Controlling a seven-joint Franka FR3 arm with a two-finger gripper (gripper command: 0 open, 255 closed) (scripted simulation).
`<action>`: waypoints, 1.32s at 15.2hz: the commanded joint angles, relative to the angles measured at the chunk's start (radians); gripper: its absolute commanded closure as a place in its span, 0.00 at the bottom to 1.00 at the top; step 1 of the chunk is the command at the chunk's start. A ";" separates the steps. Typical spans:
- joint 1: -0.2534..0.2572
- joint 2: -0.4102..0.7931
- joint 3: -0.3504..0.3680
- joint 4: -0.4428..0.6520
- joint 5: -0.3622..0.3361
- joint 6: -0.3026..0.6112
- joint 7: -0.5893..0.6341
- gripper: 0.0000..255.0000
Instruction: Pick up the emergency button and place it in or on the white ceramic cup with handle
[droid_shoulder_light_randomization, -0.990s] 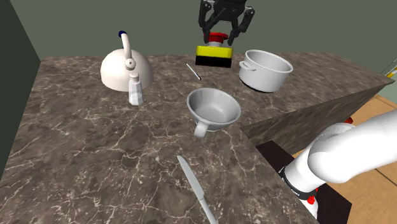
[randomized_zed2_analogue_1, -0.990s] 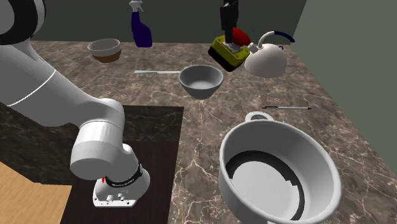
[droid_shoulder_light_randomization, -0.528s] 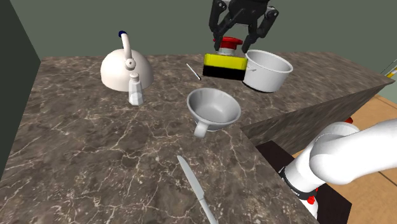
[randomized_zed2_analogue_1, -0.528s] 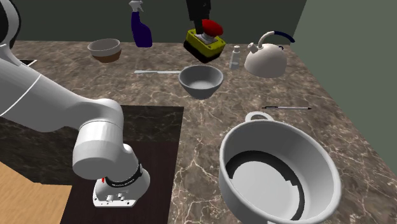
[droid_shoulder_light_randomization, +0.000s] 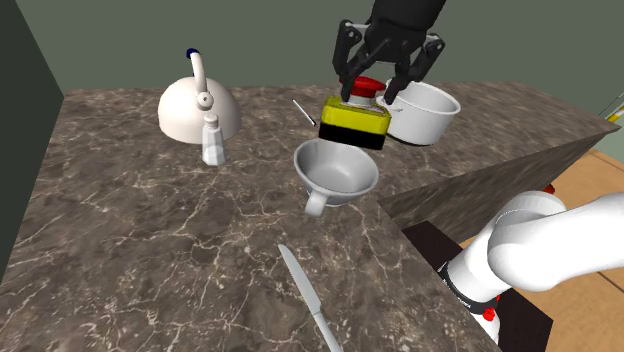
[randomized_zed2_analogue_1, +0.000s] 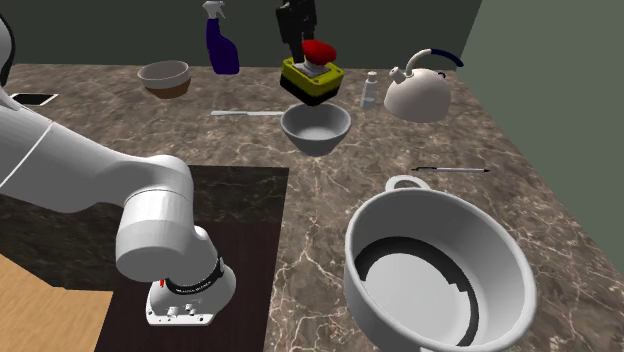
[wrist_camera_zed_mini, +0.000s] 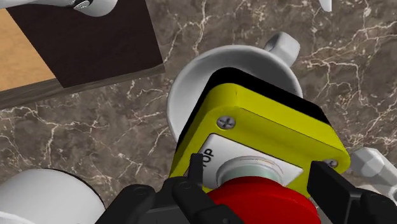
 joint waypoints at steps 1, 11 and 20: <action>0.003 -0.010 0.002 -0.034 0.004 0.026 0.001 1.00; 0.020 -0.049 0.014 -0.197 0.024 0.150 0.006 1.00; 0.024 -0.057 0.019 -0.240 0.030 0.185 0.008 1.00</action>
